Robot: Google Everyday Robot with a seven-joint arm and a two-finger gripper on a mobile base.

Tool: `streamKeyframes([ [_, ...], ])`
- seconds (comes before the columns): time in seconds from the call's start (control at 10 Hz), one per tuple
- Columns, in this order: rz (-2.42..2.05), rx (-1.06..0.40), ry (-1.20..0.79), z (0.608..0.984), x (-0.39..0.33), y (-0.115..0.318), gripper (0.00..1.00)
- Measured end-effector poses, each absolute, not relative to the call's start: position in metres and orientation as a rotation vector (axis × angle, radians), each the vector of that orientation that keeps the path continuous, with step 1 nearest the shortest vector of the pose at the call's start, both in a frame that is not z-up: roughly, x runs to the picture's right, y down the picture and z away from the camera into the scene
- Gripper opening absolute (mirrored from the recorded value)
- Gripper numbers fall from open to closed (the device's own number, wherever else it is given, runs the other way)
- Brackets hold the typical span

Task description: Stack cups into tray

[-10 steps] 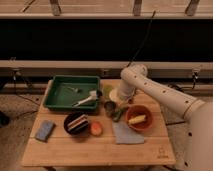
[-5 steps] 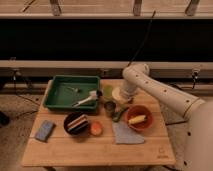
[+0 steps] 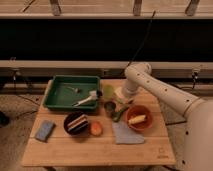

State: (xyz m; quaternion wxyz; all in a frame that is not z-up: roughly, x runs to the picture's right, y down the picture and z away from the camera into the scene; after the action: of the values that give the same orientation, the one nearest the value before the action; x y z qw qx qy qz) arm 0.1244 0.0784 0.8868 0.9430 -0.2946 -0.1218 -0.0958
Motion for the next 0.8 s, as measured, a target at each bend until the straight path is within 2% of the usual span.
streamKeyframes([
  [0.4, -0.171, -0.594, -0.255, 0.883, 0.136, 0.072, 0.8],
  [0.8, -0.192, -0.548, -0.284, 0.829, 0.15, 0.04, 0.8],
])
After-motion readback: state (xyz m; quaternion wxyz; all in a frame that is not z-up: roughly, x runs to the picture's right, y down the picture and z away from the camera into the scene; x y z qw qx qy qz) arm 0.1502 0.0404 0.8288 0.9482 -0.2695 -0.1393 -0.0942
